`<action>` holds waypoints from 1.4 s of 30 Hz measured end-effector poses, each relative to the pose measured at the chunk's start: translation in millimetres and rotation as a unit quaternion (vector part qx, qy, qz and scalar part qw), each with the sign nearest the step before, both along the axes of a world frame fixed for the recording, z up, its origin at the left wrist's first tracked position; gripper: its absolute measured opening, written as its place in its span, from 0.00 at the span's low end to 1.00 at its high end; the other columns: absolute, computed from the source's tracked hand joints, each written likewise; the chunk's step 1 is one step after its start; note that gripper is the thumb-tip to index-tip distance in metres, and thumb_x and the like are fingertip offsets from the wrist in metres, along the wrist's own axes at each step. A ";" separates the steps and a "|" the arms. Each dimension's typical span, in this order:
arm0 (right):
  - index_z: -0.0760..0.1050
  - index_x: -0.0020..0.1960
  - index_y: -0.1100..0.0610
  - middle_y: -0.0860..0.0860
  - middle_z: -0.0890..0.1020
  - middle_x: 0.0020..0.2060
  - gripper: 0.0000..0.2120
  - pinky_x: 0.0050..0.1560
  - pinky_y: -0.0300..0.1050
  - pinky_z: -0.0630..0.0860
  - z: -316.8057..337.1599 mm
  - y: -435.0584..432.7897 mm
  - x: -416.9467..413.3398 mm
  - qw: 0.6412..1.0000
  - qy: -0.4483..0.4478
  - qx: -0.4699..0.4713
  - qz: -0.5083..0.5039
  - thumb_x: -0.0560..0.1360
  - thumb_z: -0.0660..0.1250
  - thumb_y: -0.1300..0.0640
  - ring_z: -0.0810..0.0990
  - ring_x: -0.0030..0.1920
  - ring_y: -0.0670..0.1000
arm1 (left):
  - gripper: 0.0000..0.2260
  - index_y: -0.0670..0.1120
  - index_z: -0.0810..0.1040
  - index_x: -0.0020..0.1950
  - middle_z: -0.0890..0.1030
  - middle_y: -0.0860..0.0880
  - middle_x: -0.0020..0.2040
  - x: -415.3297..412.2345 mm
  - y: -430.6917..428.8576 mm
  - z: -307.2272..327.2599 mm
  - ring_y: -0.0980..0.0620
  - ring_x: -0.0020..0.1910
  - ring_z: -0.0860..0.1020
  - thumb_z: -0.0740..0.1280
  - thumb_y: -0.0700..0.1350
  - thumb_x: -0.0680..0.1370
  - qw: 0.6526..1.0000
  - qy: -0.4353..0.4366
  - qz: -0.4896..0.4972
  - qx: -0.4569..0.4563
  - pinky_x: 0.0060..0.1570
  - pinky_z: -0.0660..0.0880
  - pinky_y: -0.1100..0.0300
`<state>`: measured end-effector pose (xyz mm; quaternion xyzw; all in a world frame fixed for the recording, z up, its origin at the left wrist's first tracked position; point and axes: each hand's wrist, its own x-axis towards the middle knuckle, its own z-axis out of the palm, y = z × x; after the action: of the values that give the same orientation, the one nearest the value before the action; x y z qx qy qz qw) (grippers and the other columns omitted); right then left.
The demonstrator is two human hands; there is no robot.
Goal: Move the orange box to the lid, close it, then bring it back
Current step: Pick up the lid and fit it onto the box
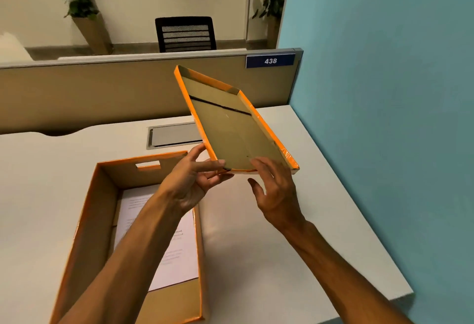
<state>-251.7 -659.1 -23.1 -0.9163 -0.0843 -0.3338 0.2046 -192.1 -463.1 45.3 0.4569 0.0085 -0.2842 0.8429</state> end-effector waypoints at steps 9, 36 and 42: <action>0.80 0.57 0.64 0.61 0.84 0.53 0.13 0.56 0.61 0.79 36.1 70.3 -13.1 0.994 -0.051 0.094 -0.007 0.74 0.71 0.60 0.82 0.55 0.61 | 0.36 0.47 0.69 0.71 0.81 0.36 0.60 -37.2 45.8 62.3 0.37 0.52 0.84 0.74 0.33 0.64 0.998 -0.041 0.021 0.035 0.50 0.82 0.46; 0.76 0.61 0.51 0.53 0.82 0.61 0.25 0.59 0.67 0.75 106.7 101.2 -43.2 0.599 0.131 0.778 0.136 0.66 0.74 0.60 0.80 0.60 0.62 | 0.28 0.44 0.64 0.74 0.77 0.44 0.66 -56.1 97.9 -6.7 0.42 0.61 0.79 0.69 0.47 0.76 0.991 -0.004 0.109 0.074 0.55 0.79 0.44; 0.74 0.63 0.51 0.54 0.82 0.61 0.26 0.60 0.65 0.75 94.0 103.6 -42.9 0.612 0.159 0.757 0.168 0.67 0.73 0.63 0.79 0.61 0.61 | 0.27 0.45 0.65 0.72 0.77 0.43 0.66 -56.7 116.2 -15.1 0.43 0.59 0.79 0.70 0.43 0.75 0.984 0.008 0.161 0.077 0.47 0.81 0.48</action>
<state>-294.7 -555.4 70.9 -0.4444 0.0796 -0.0882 0.8879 -248.9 -347.0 30.2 0.5105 0.1104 -0.1473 0.8399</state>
